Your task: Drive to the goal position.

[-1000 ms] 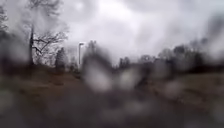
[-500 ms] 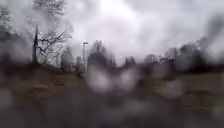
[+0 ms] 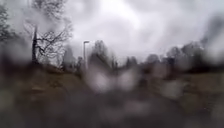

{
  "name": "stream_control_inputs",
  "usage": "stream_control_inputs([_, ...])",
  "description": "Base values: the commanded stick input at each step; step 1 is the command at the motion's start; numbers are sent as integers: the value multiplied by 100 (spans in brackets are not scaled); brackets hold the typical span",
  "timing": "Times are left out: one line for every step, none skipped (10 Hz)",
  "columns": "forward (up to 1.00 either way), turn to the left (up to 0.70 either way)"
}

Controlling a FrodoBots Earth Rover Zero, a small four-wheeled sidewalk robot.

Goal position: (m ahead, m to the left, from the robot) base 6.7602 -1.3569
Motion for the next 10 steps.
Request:
stream_control_inputs([100,0])
stream_control_inputs([100,0])
stream_control_inputs([100,0])
stream_control_inputs([100,0])
stream_control_inputs([100,0])
stream_control_inputs([100,0])
stream_control_inputs([100,0])
stream_control_inputs([100,0])
stream_control_inputs([100,0])
stream_control_inputs([100,0])
